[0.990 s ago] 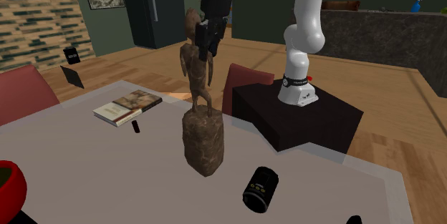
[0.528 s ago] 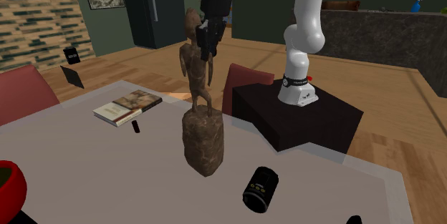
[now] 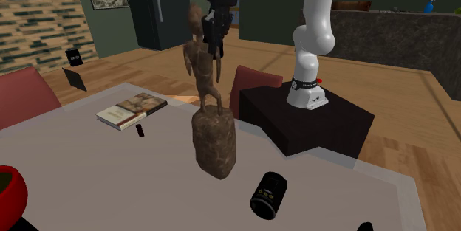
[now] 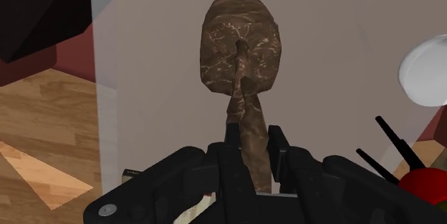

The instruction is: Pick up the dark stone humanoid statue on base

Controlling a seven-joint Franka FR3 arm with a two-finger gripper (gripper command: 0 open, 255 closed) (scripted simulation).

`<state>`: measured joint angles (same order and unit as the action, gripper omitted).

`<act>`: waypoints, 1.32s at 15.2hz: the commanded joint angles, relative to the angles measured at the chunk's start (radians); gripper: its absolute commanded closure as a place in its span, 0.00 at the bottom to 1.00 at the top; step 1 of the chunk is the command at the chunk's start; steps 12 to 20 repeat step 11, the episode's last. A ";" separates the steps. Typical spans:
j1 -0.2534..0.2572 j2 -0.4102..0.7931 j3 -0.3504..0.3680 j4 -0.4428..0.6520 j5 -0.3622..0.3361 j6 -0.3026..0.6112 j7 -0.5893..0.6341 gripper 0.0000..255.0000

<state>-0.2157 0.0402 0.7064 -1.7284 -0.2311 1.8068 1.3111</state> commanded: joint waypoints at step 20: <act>0.010 0.020 0.007 0.159 -0.011 -0.140 -0.016 1.00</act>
